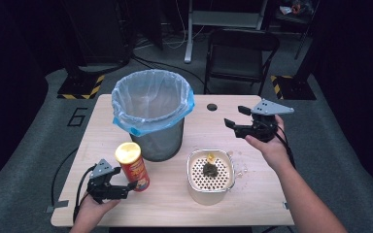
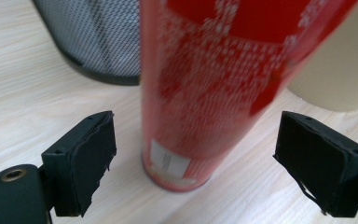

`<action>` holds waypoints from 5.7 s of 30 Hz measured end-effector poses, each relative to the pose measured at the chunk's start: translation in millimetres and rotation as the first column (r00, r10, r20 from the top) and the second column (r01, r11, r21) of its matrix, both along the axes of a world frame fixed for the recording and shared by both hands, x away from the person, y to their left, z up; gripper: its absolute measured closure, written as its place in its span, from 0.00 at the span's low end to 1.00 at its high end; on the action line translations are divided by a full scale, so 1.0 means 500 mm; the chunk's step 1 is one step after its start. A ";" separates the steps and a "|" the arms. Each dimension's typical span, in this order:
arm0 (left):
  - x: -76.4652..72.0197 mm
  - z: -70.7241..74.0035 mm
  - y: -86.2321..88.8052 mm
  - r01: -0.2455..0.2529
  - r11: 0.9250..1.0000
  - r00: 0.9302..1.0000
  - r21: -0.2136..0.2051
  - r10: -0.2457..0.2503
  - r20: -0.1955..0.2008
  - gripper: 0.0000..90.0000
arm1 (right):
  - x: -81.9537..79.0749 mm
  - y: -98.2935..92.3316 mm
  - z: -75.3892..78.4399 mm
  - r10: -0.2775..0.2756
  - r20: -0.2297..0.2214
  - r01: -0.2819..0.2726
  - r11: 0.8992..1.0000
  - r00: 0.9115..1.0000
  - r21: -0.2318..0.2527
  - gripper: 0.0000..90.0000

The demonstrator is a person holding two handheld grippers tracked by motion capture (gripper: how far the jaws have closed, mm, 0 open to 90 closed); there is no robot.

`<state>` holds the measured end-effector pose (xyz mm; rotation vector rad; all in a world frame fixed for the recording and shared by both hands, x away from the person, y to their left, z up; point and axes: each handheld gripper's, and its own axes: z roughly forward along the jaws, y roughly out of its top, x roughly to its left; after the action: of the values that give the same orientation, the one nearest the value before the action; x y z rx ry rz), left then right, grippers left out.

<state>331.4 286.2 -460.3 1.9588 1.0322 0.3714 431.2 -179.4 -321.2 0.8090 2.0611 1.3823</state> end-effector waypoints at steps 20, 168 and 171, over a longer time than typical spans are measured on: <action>0.020 -0.028 -0.022 0.004 0.999 0.999 -0.032 -0.003 0.043 0.24 | -0.016 -0.071 -0.118 -0.100 -0.087 0.099 0.995 0.991 -0.015 0.34; 0.362 0.419 -0.165 -0.028 0.994 0.996 0.107 0.037 -0.084 0.26 | -0.037 -0.100 -0.279 -0.216 -0.168 0.197 0.973 0.962 -0.123 0.34; 0.360 0.408 -0.157 -0.053 0.994 0.995 0.095 0.061 -0.078 0.17 | -0.038 -0.100 -0.279 -0.214 -0.162 0.195 0.973 0.963 -0.127 0.34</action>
<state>511.2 207.7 -256.1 2.0446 1.1430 0.3800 412.4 -229.4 -460.9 1.0958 2.0941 1.1102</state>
